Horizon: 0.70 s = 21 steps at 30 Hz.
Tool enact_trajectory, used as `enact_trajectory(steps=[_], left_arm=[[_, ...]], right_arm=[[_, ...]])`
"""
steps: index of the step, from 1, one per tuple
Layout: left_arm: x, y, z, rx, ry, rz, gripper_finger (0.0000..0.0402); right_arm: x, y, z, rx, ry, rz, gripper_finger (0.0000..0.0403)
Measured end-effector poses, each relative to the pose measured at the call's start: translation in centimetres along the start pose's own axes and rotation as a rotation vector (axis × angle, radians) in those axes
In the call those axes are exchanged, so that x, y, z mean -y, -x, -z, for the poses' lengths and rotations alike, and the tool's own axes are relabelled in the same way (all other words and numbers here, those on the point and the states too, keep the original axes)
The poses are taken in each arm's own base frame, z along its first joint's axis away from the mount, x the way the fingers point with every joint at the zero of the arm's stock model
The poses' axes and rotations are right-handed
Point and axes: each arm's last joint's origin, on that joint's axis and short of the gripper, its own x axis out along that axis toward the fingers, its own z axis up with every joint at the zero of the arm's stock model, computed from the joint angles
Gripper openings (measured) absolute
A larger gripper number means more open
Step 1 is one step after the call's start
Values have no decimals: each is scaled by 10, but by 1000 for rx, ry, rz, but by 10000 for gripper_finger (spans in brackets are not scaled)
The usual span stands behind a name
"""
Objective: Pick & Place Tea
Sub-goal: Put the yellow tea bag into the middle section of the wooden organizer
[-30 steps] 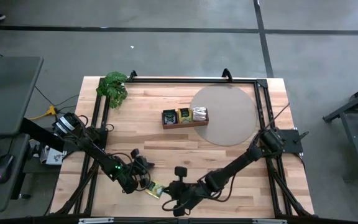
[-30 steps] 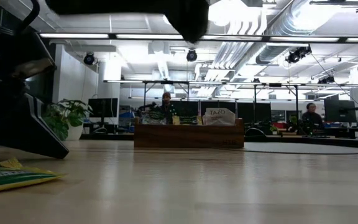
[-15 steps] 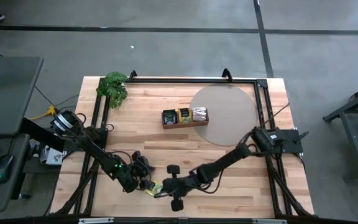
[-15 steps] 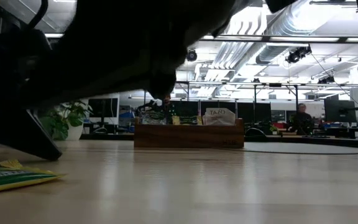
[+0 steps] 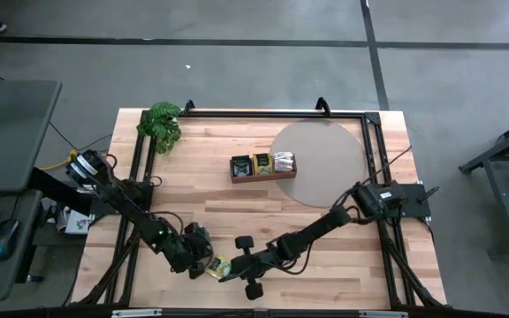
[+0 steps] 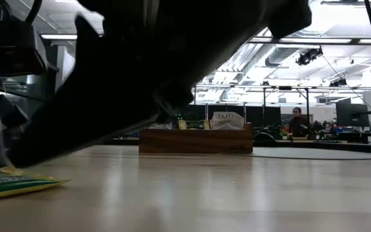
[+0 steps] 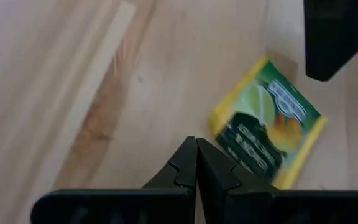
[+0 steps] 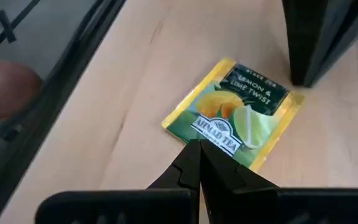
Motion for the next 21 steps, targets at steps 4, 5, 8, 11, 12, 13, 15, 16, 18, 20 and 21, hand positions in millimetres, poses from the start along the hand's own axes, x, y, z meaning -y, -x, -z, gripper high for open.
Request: enact_trajectory(steps=[4, 5, 8, 11, 12, 13, 15, 16, 18, 20, 21], left_arm=[[0, 5, 0, -66, 38, 20, 1], [0, 6, 1, -79, 51, 24, 1], [0, 7, 1, -112, 80, 39, 1], [1, 7, 1, -123, 92, 53, 1], [1, 7, 1, -125, 94, 60, 1], [2, 7, 1, -126, 96, 67, 1], [3, 7, 1, -139, 100, 87, 1], [4, 7, 1, -143, 102, 95, 1], [5, 7, 1, -158, 106, 117, 1], [7, 7, 1, -174, 110, 143, 1], [8, 7, 1, -177, 111, 154, 1]], right_arm=[[5, -3, 2, 6, 7, 20, 0], [5, -4, 2, 3, 13, 27, 0], [6, -4, 1, 14, 27, 18, 0], [7, -4, 1, 5, 27, 21, 0], [8, -4, 1, 3, 27, 19, 0], [8, -5, 2, 2, 27, 14, 0], [7, -7, 4, 1, 28, 1, 0], [7, -9, 7, -7, 28, -3, 0], [8, -15, 12, -3, 14, -14, 0], [8, -20, 15, 4, 2, -18, 0], [8, -22, 17, 7, 1, -18, 0]])
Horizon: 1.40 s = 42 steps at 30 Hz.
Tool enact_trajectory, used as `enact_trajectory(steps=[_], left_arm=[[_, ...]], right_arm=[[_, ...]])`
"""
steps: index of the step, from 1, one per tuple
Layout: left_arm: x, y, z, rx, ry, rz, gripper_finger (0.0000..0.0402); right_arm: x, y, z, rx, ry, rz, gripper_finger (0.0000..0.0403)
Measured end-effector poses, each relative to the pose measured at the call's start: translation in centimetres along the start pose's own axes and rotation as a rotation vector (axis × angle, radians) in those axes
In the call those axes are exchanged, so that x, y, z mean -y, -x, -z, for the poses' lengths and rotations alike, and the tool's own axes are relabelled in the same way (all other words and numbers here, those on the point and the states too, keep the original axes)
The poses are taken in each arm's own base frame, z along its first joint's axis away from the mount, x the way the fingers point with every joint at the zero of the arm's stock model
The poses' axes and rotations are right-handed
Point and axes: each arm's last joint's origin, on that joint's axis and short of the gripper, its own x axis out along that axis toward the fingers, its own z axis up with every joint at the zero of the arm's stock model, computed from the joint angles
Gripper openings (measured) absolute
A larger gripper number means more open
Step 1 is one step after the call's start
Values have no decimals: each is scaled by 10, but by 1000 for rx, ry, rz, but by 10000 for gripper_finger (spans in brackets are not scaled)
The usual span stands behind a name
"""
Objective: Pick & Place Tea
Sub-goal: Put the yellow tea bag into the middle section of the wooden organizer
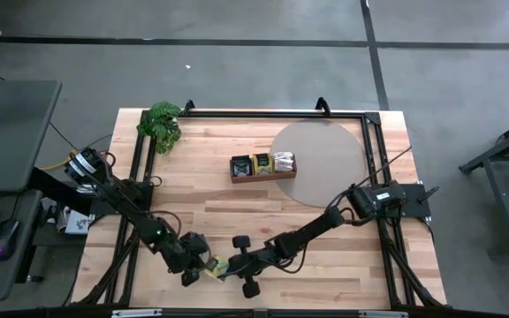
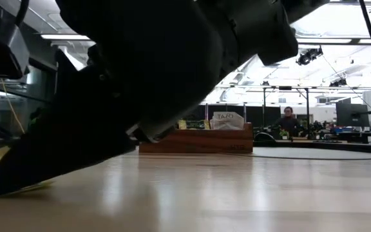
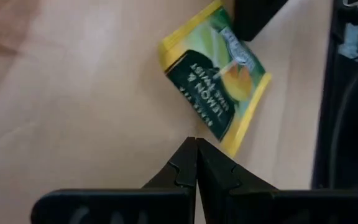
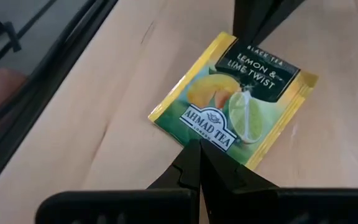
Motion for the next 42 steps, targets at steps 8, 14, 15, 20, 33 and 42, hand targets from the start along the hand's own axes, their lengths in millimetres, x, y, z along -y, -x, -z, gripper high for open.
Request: enact_trajectory(steps=[8, 14, 15, 20, 33, 42], left_arm=[[5, 0, -3, 19, 34, 56, 1], [10, 6, -2, -95, 40, 144, 1], [10, 8, -3, -94, 43, 142, 1], [12, 17, -14, -19, 41, 159, 1], [2, 15, -36, 44, 165, 134, 4], [-8, 14, -37, -2, 282, 65, 107]], right_arm=[[-2, -2, 5, -14, -14, 21, 0], [-5, -2, 9, -45, -2, 43, 0], [-5, -2, 9, -47, -2, 42, 0], [-8, -1, 12, -61, 4, 51, 0], [-9, -1, 13, -64, 17, 59, 0], [-16, 1, 18, -103, 34, 80, 0]])
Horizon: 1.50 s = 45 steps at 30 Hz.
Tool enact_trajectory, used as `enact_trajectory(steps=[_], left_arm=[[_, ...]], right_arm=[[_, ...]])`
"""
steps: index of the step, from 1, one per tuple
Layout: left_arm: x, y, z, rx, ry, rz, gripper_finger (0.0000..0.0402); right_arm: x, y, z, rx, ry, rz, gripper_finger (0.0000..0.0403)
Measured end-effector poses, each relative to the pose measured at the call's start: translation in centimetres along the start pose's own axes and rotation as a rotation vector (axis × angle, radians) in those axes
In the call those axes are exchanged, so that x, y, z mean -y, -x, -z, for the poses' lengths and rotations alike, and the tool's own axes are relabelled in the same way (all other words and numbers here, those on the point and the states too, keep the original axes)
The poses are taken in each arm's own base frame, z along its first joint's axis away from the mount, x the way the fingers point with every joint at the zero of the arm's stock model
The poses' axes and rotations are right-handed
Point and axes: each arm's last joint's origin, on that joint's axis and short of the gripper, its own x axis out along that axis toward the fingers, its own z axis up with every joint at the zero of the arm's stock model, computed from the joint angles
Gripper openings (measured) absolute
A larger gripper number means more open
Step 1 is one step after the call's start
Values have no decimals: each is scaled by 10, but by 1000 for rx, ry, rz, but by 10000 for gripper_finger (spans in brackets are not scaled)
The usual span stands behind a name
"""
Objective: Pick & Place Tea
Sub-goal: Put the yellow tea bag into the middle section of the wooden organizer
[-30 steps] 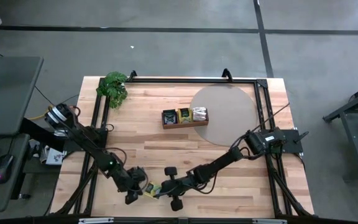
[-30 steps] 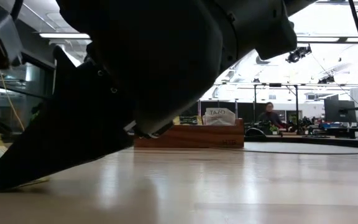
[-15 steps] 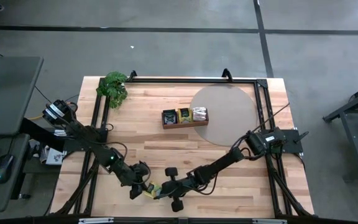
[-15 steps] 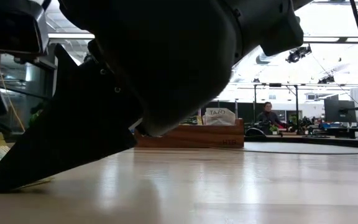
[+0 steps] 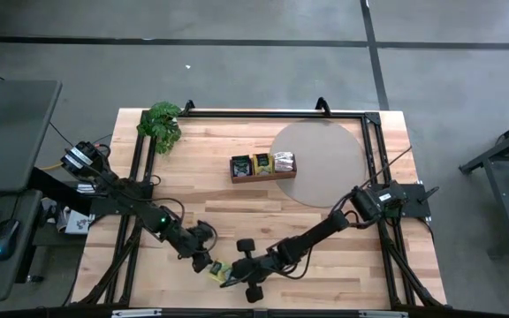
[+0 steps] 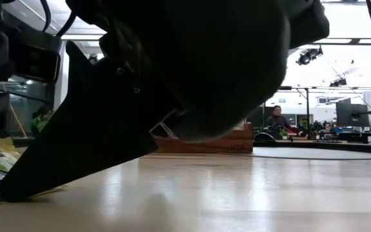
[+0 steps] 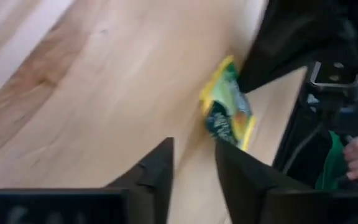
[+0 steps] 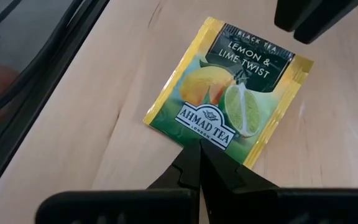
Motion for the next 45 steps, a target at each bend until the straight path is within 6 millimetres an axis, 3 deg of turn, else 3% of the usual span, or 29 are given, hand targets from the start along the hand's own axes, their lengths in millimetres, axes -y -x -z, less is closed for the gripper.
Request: enact_trajectory(steps=[7, 13, 36, 40, 45], left_arm=[[0, 0, 0, 6, 135, -5, 203], [4, 0, -1, 8, 166, 38, 222], [0, -7, 0, 4, 324, 15, 220], [-3, -12, 1, -2, 354, -2, 193], [-3, -12, 1, 4, 355, -6, 127]], right_arm=[[0, 0, 0, 3, 0, 22, 0], [1, 0, -1, 15, 20, 41, 0], [31, -6, -12, 102, 6, 172, 0], [35, -6, -12, 102, -2, 177, 0], [35, -6, -13, 103, -3, 179, 0]])
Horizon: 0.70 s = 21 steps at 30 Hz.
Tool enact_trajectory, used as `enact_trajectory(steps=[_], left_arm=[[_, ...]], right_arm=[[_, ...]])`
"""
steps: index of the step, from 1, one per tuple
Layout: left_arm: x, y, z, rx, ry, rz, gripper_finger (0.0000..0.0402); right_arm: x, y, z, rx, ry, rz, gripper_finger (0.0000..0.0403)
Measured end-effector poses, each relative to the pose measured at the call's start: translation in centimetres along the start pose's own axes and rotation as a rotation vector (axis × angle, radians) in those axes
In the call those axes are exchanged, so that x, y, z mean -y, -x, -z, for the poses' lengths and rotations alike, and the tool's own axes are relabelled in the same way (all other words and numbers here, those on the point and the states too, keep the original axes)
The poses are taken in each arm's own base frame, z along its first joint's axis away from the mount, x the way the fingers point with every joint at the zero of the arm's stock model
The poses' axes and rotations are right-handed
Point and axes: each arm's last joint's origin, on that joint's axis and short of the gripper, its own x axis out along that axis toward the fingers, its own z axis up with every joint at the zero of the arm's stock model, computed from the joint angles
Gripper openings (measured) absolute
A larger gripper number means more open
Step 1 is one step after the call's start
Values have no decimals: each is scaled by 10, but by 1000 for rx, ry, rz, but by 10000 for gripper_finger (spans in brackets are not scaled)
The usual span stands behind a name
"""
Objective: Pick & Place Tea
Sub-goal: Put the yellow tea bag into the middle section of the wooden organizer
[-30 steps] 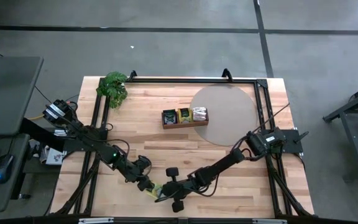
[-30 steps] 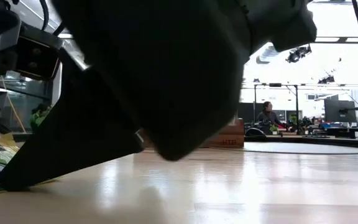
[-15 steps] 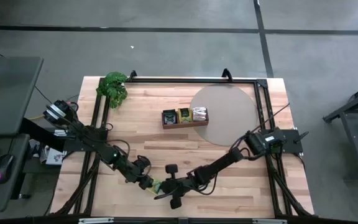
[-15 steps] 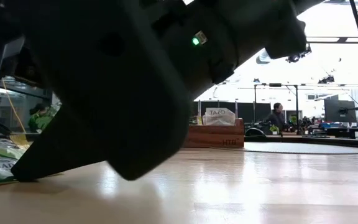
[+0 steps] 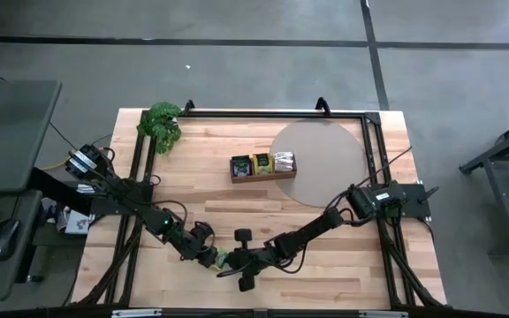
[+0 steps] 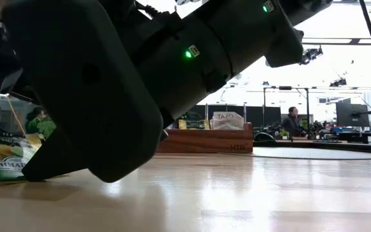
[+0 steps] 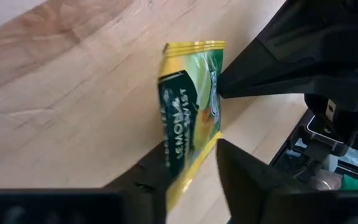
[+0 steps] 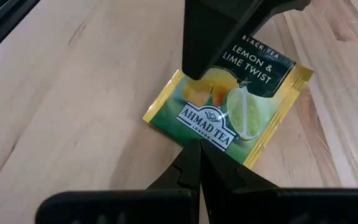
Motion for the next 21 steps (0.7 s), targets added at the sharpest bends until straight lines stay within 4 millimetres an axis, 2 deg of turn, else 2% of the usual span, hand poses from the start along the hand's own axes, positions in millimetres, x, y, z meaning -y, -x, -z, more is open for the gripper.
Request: enact_trajectory(steps=[7, 15, 21], left_arm=[[0, 0, 0, 14, -38, 4, 10], [0, 0, -1, 34, -107, 1, 4], [0, 0, -1, 52, -148, 1, 1]], right_arm=[[0, 0, 0, 0, -1, -2, 0], [1, 3, -3, -4, 1, 0, 0], [8, 31, -16, -100, 68, 116, 0]])
